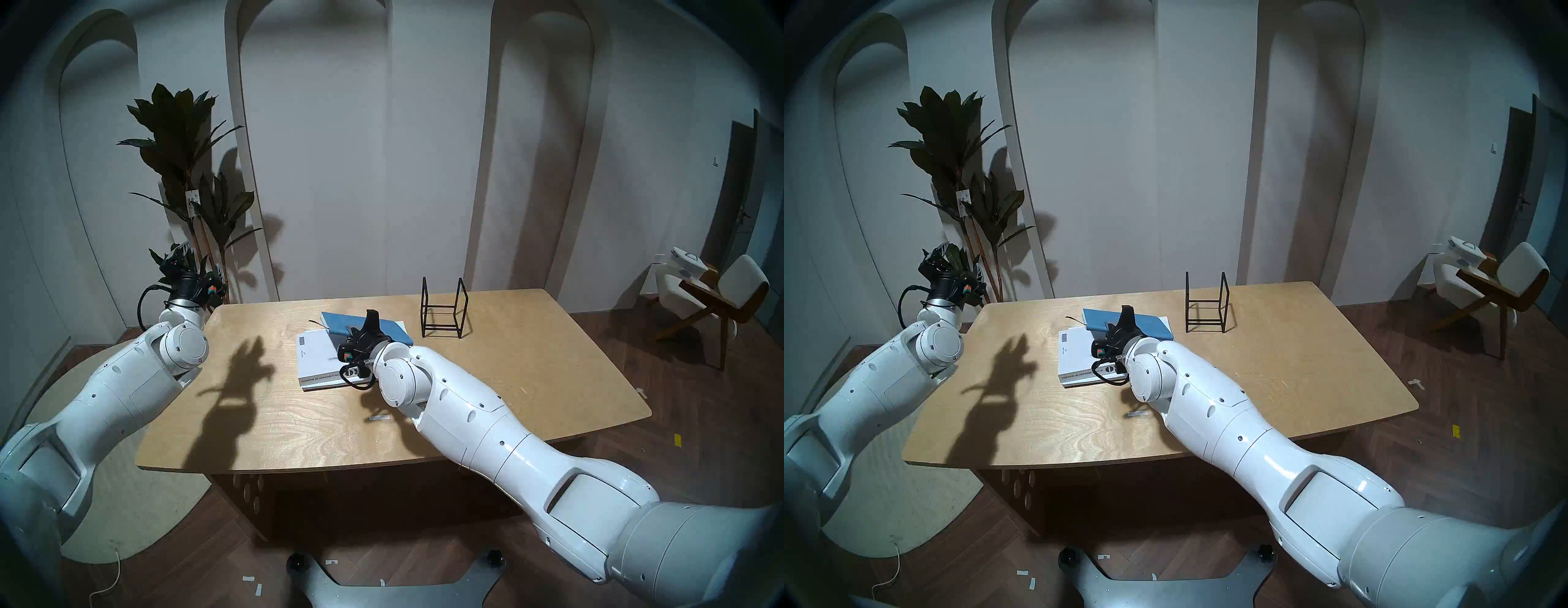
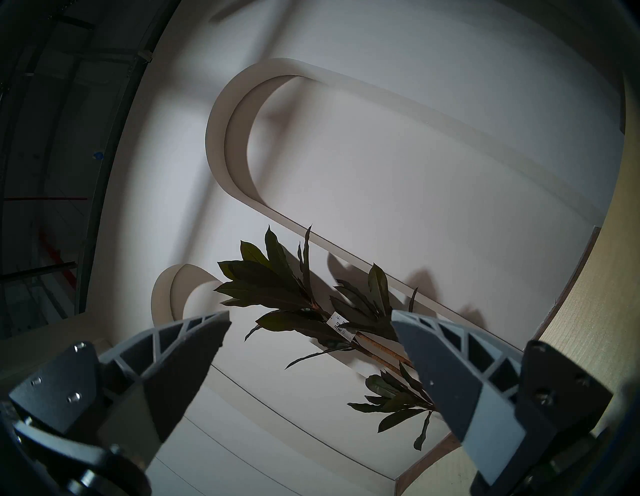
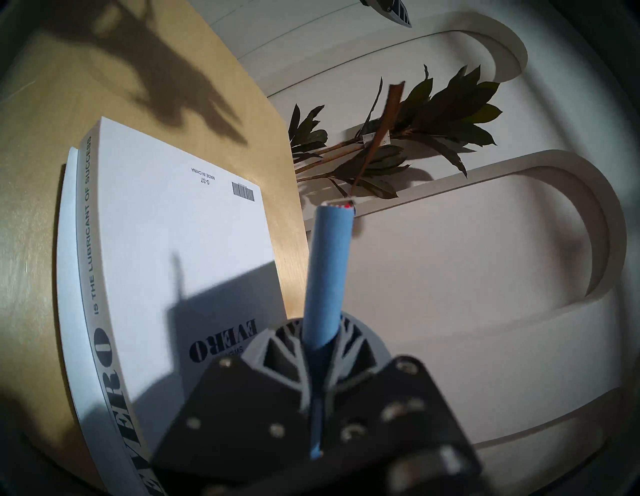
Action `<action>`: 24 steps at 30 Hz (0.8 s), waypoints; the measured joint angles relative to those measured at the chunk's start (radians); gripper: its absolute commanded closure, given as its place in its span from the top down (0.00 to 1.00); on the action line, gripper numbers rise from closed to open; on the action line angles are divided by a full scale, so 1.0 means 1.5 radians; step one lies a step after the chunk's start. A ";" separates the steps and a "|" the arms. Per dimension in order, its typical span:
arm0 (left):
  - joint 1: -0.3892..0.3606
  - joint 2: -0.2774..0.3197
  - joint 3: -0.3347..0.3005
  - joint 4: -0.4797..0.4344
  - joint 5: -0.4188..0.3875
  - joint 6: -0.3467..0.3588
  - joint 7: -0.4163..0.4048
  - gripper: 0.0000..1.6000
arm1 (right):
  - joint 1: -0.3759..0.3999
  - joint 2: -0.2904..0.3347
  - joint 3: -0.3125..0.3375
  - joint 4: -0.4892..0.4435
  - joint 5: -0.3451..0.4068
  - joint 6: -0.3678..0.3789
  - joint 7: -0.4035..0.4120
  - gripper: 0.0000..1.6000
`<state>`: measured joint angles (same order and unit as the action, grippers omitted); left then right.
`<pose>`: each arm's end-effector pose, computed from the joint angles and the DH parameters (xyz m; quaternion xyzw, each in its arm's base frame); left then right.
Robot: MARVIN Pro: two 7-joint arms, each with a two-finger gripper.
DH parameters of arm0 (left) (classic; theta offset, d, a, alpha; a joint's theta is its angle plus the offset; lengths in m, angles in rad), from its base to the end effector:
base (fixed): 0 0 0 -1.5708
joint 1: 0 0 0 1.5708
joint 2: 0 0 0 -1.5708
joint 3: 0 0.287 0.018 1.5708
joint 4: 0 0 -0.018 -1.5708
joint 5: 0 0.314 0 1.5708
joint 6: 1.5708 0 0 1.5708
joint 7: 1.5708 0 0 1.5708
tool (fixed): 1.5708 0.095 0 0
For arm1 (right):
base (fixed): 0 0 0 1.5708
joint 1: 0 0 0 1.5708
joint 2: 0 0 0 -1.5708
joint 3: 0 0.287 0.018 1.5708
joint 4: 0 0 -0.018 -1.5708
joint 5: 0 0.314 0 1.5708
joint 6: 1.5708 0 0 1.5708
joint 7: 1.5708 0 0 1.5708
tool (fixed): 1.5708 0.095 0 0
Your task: Stack the books into one stack
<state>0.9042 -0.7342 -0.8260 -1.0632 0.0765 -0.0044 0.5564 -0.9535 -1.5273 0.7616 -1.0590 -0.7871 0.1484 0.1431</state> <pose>0.5298 0.2273 -0.1950 -0.5334 0.2613 -0.6375 0.4907 0.5062 0.2336 -0.2901 0.4879 0.6232 0.5749 0.2075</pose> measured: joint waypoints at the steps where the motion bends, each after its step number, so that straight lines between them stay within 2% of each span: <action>1: 0.000 0.000 0.000 0.000 0.000 0.000 0.000 1.00 | 0.000 -0.001 -0.001 0.001 -0.001 0.002 0.001 0.00; 6: 0.000 0.000 0.000 0.000 0.000 0.000 0.000 1.00 | 0.001 0.002 -0.016 0.002 -0.006 0.007 0.026 0.00; 9: 0.000 0.000 0.000 0.000 0.000 0.000 0.000 1.00 | 0.000 0.008 -0.021 0.004 -0.002 -0.007 0.044 0.04; 10: 0.000 0.000 0.000 0.000 0.000 0.000 0.000 1.00 | -0.002 0.010 -0.019 0.006 0.007 -0.016 0.053 0.27; 11: 0.000 0.000 0.000 0.000 0.000 0.000 0.000 1.00 | -0.005 0.012 -0.013 0.006 0.021 -0.021 0.066 1.00; 16: 0.000 0.000 0.000 0.000 0.000 0.000 0.000 1.00 | -0.015 0.014 0.011 -0.016 0.063 -0.017 0.106 1.00; 18: 0.000 0.000 0.000 0.000 0.000 0.000 0.000 1.00 | -0.019 0.016 0.018 -0.042 0.093 0.003 0.146 1.00; 24: 0.000 0.000 0.000 0.000 0.000 0.000 0.000 1.00 | -0.036 0.017 0.042 -0.082 0.161 0.036 0.220 1.00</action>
<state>0.9042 -0.7342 -0.8260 -1.0635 0.0765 -0.0047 0.5564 -1.0078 -1.5025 0.8241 -1.1822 -0.5458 0.2024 0.4724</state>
